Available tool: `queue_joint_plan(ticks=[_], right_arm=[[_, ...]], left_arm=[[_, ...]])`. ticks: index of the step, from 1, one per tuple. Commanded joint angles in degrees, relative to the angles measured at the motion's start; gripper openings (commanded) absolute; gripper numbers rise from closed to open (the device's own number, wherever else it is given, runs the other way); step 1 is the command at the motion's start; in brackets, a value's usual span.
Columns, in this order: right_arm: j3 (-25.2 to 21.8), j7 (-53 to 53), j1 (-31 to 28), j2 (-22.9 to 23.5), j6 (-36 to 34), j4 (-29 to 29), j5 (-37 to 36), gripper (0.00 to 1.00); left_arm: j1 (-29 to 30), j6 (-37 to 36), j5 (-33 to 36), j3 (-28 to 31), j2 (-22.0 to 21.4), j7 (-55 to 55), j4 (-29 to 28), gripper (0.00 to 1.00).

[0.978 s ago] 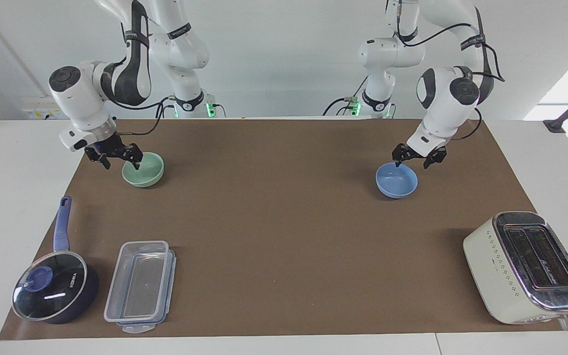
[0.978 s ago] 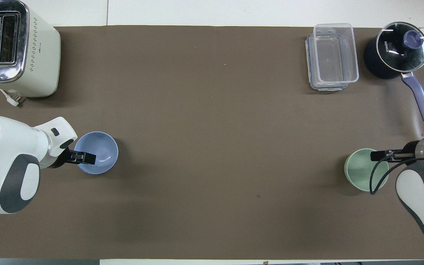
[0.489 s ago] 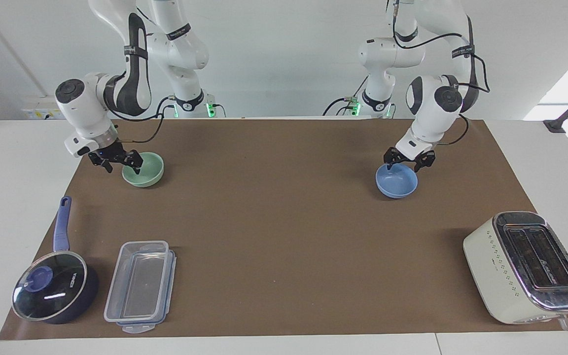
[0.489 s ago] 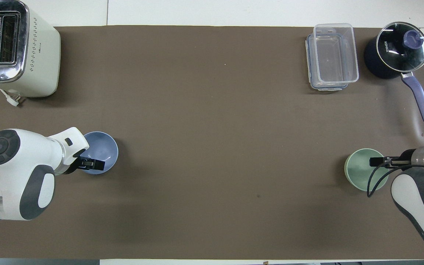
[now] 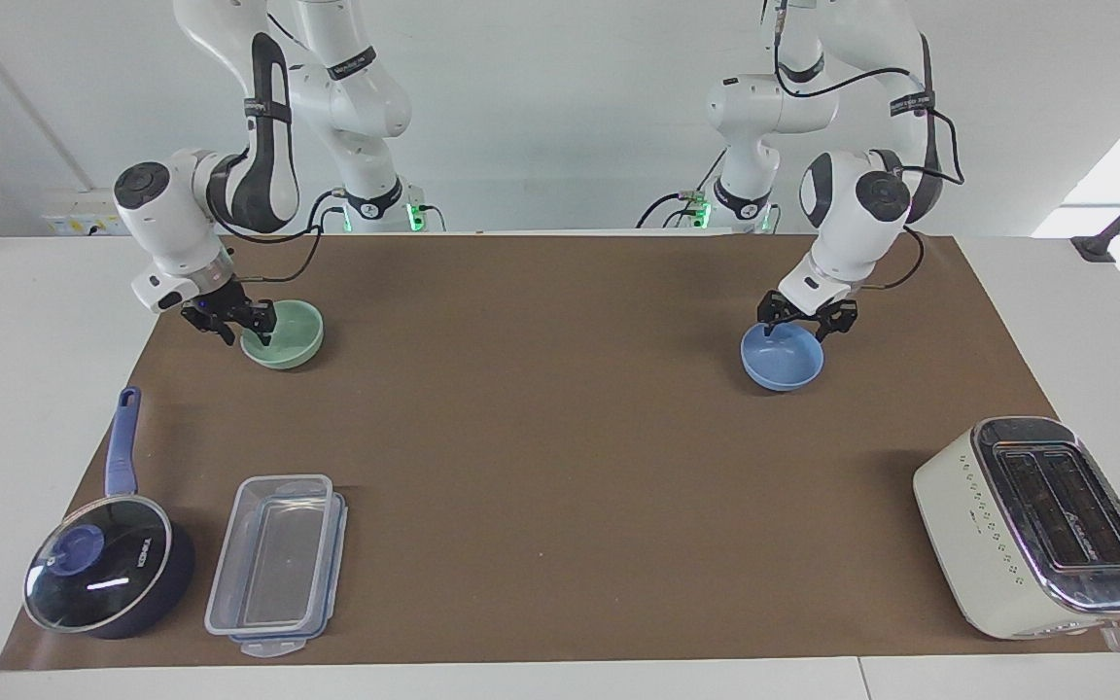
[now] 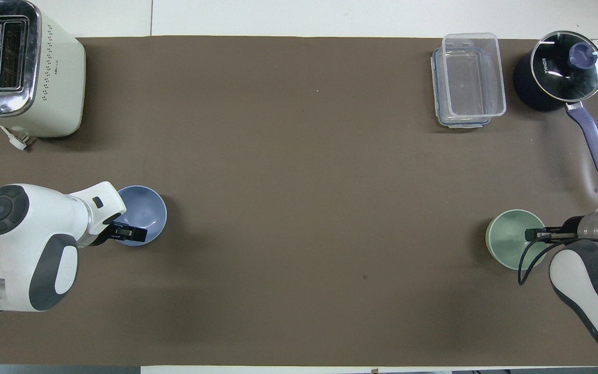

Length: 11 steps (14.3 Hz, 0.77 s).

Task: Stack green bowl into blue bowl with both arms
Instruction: 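Close both grippers on the bowl rims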

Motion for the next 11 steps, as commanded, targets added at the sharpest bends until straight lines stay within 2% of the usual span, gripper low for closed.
queue_joint_plan(ticks=[1, 2, 3, 4, 5, 6, 7, 8, 10, 11], right_arm=[[0.44, -1.90, -1.14, -0.93, 0.96, -1.10, 0.44, 0.00], [0.53, -1.90, -1.14, -0.93, 0.70, -1.01, 0.44, 0.00], [0.53, -1.98, -1.14, -0.93, 0.61, -0.57, 0.44, 0.00], [0.53, -1.90, -1.05, -1.11, 0.44, -0.14, 0.44, 0.00], [0.53, -1.81, -0.79, -1.46, -0.17, 0.74, 0.44, 0.00], [0.62, -1.55, -0.44, -1.63, -2.18, 2.31, 0.44, 0.00], [0.79, -1.28, -0.44, -1.98, -4.98, 4.42, 0.44, 0.00], [1.14, -1.02, -0.18, -2.16, -7.45, 6.44, 0.44, 0.00], [1.41, 1.25, 1.92, -2.34, -11.76, 10.75, 0.44, 0.00], [1.41, 2.83, 3.07, -2.86, -13.35, 12.42, 0.44, 0.00]], left_arm=[[0.29, 2.95, 1.15, 0.38, -0.09, 1.23, -1.66, 0.82], [0.29, 3.74, 1.15, 0.38, -0.09, 1.23, -2.27, 0.76], [0.29, 4.01, 1.15, 0.38, -0.17, 1.23, -2.36, 0.67], [0.29, 4.28, 1.15, 0.38, -0.09, 1.14, -2.36, 0.51], [0.38, 4.63, 1.15, 0.38, 0.00, 1.14, -2.19, 0.41], [0.90, 5.15, 1.24, 0.38, 0.61, 1.23, -1.93, 0.41], [1.08, 4.98, 1.24, 0.38, 0.79, 1.14, -1.40, 0.52], [1.17, 4.46, 1.24, 0.46, 1.05, 1.05, -0.70, 0.58], [1.69, 4.71, 1.24, 0.55, 1.23, 1.05, -0.34, 0.54], [2.66, 4.98, 1.24, 0.47, 1.41, 1.05, -0.25, 0.42]])
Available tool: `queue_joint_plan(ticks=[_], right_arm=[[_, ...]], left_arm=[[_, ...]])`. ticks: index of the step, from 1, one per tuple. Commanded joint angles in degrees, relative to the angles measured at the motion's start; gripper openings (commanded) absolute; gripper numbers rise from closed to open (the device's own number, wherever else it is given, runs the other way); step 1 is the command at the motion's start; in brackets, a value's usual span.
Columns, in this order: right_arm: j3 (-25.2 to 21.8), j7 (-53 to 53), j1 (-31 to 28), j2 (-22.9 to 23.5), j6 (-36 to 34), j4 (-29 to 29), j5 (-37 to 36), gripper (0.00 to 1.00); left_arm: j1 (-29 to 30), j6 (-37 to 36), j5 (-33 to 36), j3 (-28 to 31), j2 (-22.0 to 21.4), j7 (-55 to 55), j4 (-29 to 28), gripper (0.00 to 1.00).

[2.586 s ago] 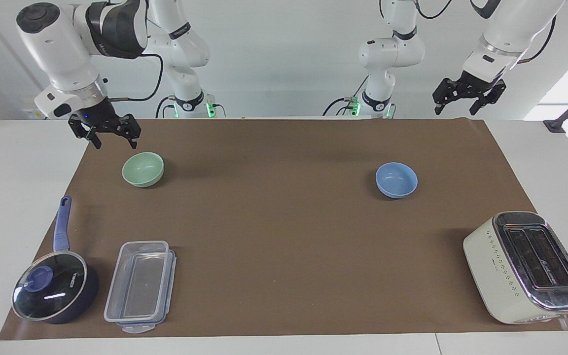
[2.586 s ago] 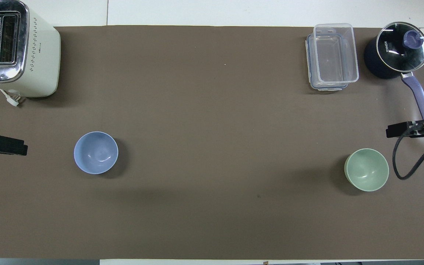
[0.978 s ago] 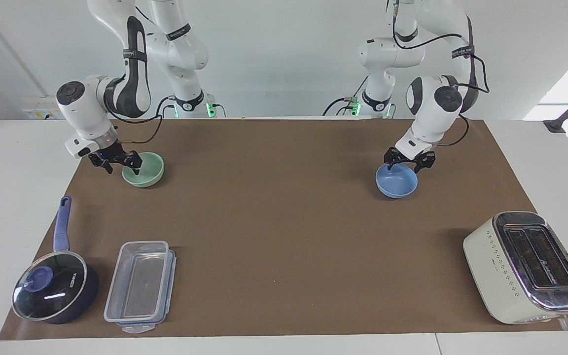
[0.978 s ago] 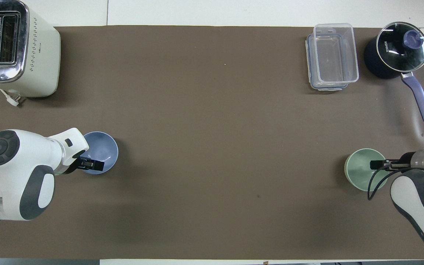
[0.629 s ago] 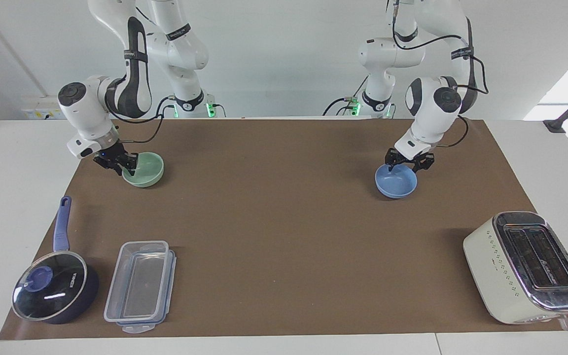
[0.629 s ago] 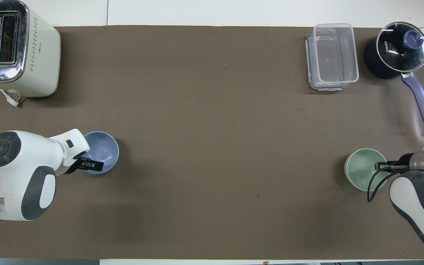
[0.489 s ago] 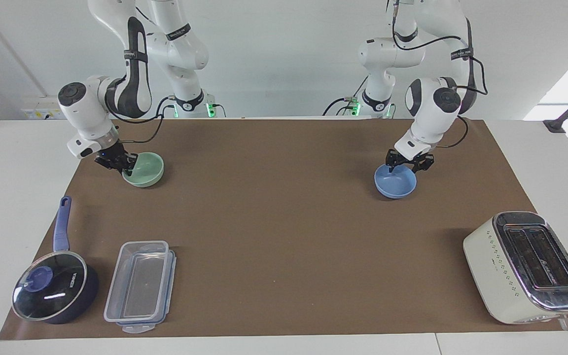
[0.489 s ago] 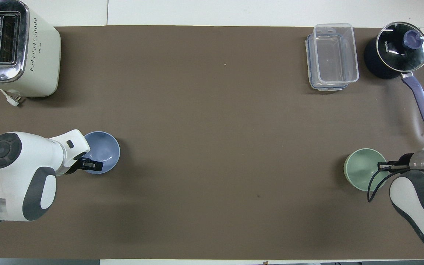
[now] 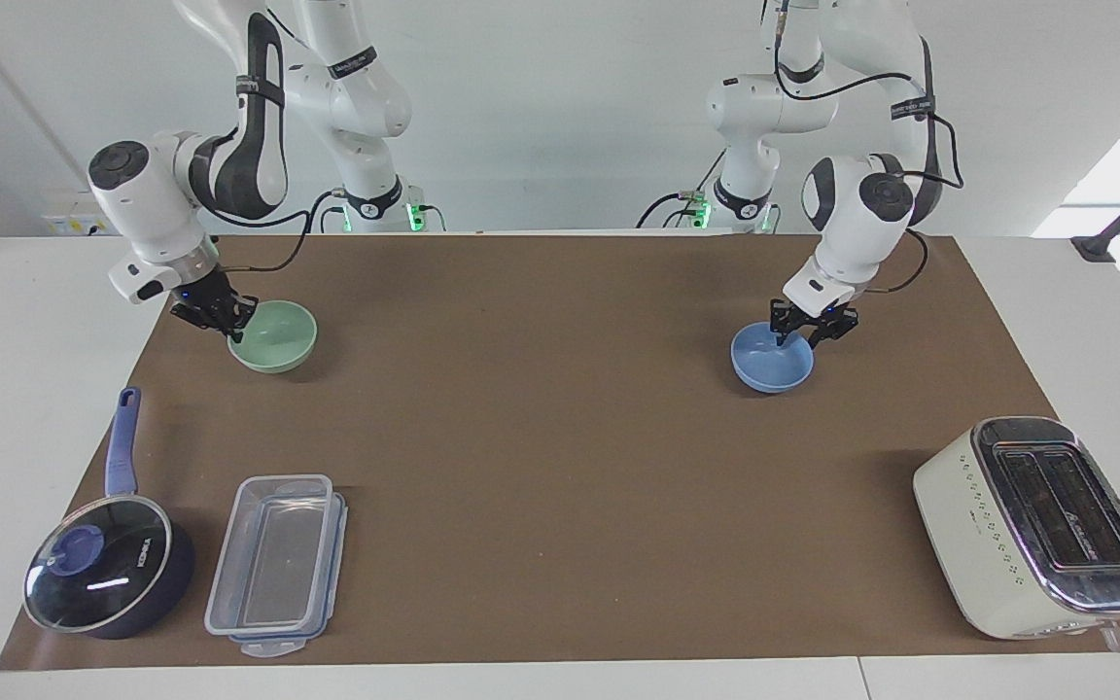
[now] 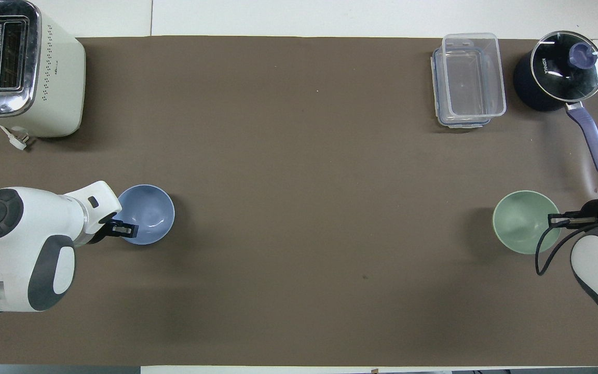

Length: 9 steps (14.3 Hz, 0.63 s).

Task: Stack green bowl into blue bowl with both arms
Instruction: 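Lift both bowls and carry them toward each other at the table center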

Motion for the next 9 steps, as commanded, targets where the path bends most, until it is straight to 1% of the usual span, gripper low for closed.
queue_joint_plan(ticks=[1, 2, 5, 6, 7, 8, 9], right_arm=[[0.41, 3.97, 3.12, -1.23, -5.27, 5.05, 0.26, 0.00], [0.41, 5.38, 4.87, -1.32, -7.46, 6.98, 0.26, 0.00], [0.41, 11.08, 9.01, -0.97, -13.01, 12.44, 0.26, 0.00], [0.41, 13.02, 10.59, -0.97, -14.24, 13.58, 0.26, 0.00], [0.41, 14.86, 11.91, -0.97, -15.21, 14.64, 0.26, 0.00], [0.41, 16.80, 13.31, -0.80, -16.53, 16.04, 0.26, 0.00], [0.41, 18.47, 14.63, -0.53, -17.67, 17.45, 0.26, 0.00]], left_arm=[[1.72, 1.56, 1.24, 0.12, 1.17, 0.41, 0.60, 0.14], [2.07, 1.56, 1.24, 0.20, 1.17, 0.50, 0.68, 0.00], [3.31, 0.95, 1.24, 0.12, 1.61, 0.06, 2.08, 0.00], [3.31, -0.45, 1.24, 0.03, 2.31, -0.20, 3.74, 0.00], [3.05, -4.47, 1.15, -0.06, 3.79, -0.55, 7.76, 0.00], [2.26, -11.73, 1.07, -0.23, 6.16, -1.95, 14.59, 0.00], [0.16, -18.07, 0.54, -0.32, 8.79, -5.27, 21.71, 0.00]])
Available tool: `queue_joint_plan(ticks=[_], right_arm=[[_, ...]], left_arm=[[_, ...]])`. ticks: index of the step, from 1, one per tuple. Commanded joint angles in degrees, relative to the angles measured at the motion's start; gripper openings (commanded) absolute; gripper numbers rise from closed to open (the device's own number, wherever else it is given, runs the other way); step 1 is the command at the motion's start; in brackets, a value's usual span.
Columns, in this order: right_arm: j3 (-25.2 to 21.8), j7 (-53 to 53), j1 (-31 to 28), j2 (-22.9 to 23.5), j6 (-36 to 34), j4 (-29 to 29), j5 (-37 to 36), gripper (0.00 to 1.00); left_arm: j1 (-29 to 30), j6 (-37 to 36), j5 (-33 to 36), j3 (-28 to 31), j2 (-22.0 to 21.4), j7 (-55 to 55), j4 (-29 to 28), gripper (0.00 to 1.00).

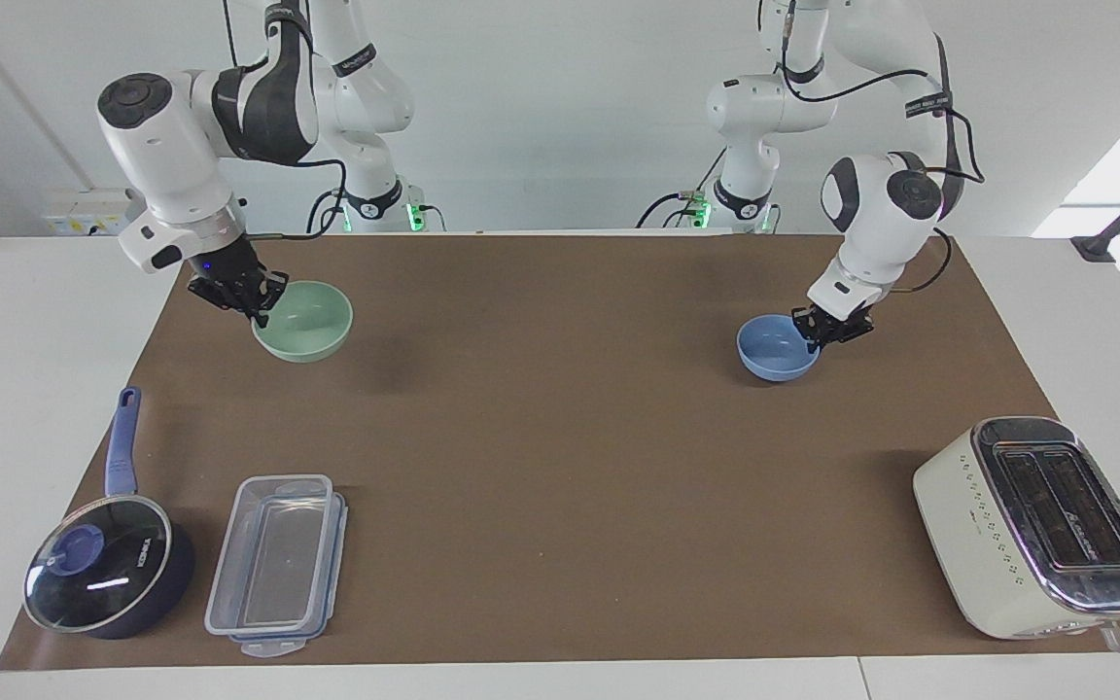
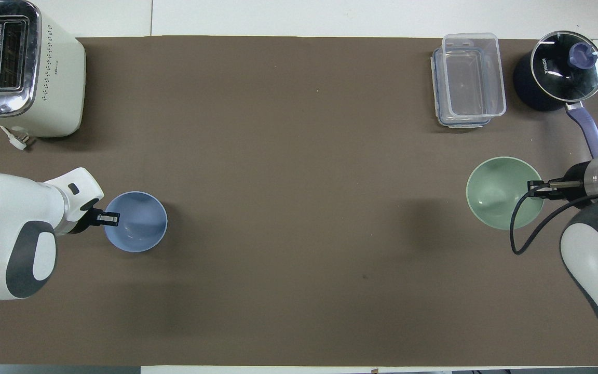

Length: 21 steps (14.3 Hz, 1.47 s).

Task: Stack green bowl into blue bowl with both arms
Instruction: 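Lift both bowls and carry them toward each other at the table center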

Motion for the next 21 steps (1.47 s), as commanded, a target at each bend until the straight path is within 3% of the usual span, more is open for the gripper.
queue_joint_plan(ticks=[1, 3, 7, 12, 15, 16, 17, 21], right_arm=[[0.00, 5.01, 3.13, 1.14, -3.92, 4.79, 0.26, 0.00], [0.09, 8.35, 5.42, 2.63, -6.64, 8.57, 0.26, 0.00], [0.09, 13.11, 9.73, 3.78, -10.35, 12.37, 0.34, 0.00], [0.09, 14.26, 12.20, 3.34, -10.88, 12.28, 5.87, 0.00], [0.09, 14.78, 13.86, 2.81, -10.00, 11.41, 6.50, 0.00], [0.09, 15.48, 14.48, 2.64, -9.73, 10.88, 6.50, 0.00], [0.09, 15.83, 15.18, 2.55, -9.38, 10.70, 6.50, 0.00], [0.09, 17.41, 16.94, 1.58, -5.43, 7.80, 6.58, 0.00]], left_arm=[[-6.13, -16.51, -1.65, -0.24, 8.72, -9.28, 20.33, 0.00], [-13.25, -18.85, -5.79, -0.15, 9.97, -19.02, 24.26, 0.00], [-30.30, -9.56, -10.81, -0.24, 11.63, -38.83, 21.02, 0.00], [-36.75, -2.51, -13.71, -0.15, 19.18, -42.37, 20.84, 0.00], [-37.55, -1.09, -13.63, -0.15, 19.90, -42.20, 20.75, 0.00], [-37.37, -1.09, -13.54, -0.15, 19.90, -41.76, 20.92, 0.75], [-37.37, -1.27, -13.54, -0.06, 19.47, -41.67, 20.92, 1.00], [-30.63, -11.78, -13.54, 0.38, 11.31, -37.38, 21.63, 1.00]])
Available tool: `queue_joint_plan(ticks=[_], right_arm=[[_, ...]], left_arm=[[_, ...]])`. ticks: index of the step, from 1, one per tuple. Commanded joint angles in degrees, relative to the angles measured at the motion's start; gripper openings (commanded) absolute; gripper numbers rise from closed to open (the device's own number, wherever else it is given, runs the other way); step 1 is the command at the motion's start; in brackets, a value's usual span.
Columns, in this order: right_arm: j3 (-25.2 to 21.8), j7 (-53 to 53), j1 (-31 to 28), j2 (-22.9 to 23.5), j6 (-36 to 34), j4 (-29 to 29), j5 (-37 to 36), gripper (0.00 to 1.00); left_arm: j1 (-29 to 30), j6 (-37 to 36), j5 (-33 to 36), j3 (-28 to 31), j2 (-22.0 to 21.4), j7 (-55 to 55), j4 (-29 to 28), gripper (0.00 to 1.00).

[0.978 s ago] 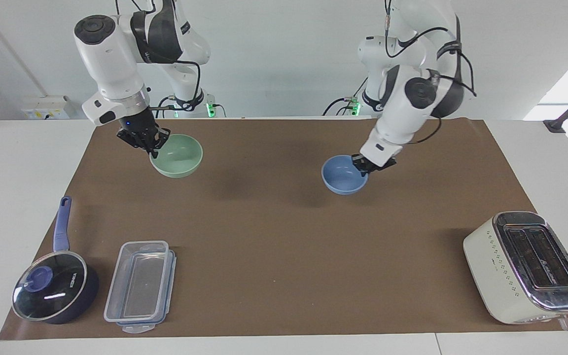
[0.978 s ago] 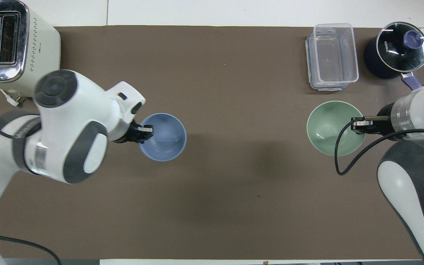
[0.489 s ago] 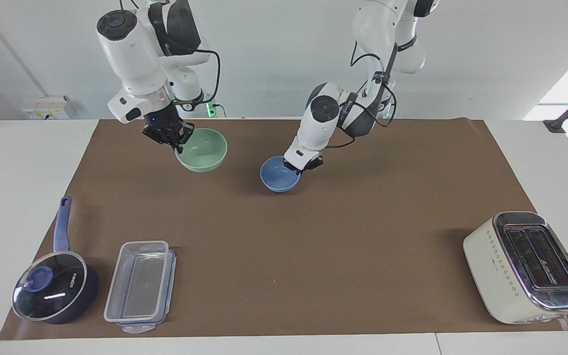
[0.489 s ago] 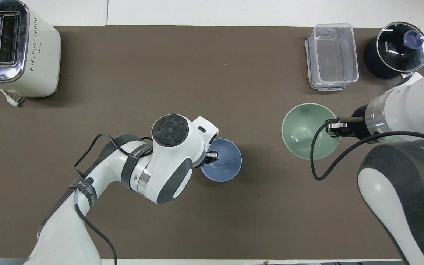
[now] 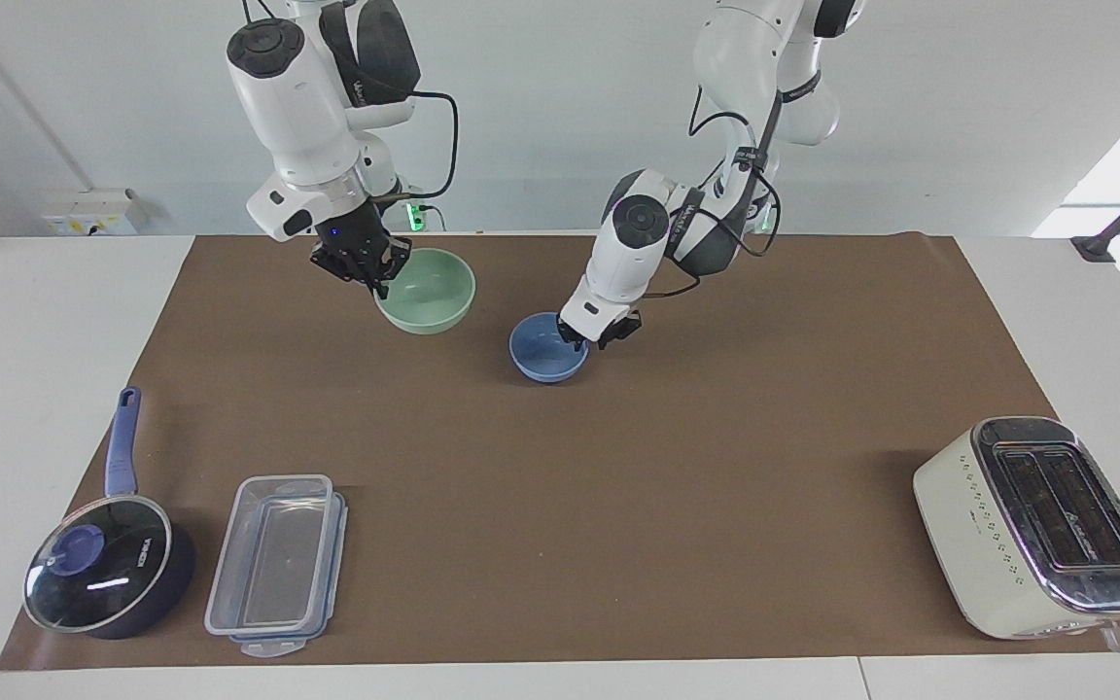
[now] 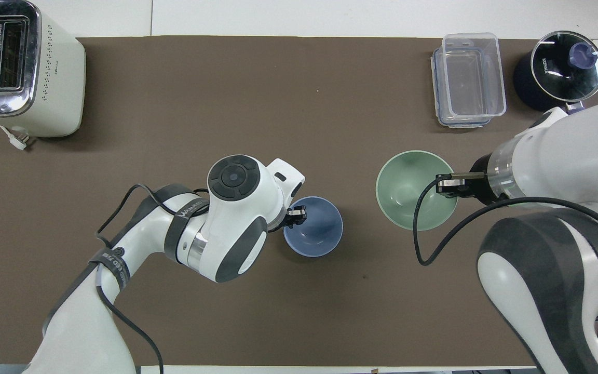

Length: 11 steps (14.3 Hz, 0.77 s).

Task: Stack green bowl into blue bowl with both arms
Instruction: 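Release the blue bowl with the left gripper while the right gripper lifts green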

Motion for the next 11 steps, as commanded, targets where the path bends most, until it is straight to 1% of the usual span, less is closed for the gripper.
queue_joint_plan(ticks=[1, 3, 5, 7, 8, 9, 10, 11], right_arm=[[-0.14, 2.68, 2.32, -1.20, 3.27, -2.65, 0.95, 0.00], [-0.14, 3.21, 3.56, -0.58, 5.55, -3.62, 1.03, 0.00], [-0.14, 3.30, 5.66, 0.64, 9.15, -4.93, 3.57, 0.00], [-0.14, 3.30, 8.21, 2.66, 11.97, -5.12, 4.28, 0.00], [-0.14, 3.30, 9.35, 3.63, 13.46, -5.20, 4.29, 0.00], [-0.14, 3.22, 10.23, 4.77, 15.91, -6.08, 4.29, 0.00], [-0.05, 3.21, 10.85, 5.91, 18.63, -6.95, 4.37, 0.00], [-0.05, 3.30, 12.86, 6.88, 21.01, -7.75, 4.37, 0.00]], left_arm=[[7.02, -9.76, -1.29, 0.57, -8.53, 6.62, -0.07, 1.00], [13.44, -15.92, -1.29, 0.57, -11.62, 11.98, 1.68, 1.00], [20.64, -20.23, -0.15, 0.66, -14.17, 18.48, 2.65, 1.00], [27.50, -23.31, 4.31, 0.66, -16.63, 26.56, 3.01, 1.00], [30.57, -25.07, 5.90, 0.57, -17.08, 29.99, 4.49, 1.00], [32.96, -28.22, 7.05, 0.57, -16.82, 31.50, 7.63, 1.00], [33.76, -30.95, 8.63, 0.57, -16.12, 31.61, 11.41, 1.00], [33.94, -33.59, 10.38, 0.57, -15.42, 31.61, 15.27, 1.00]])
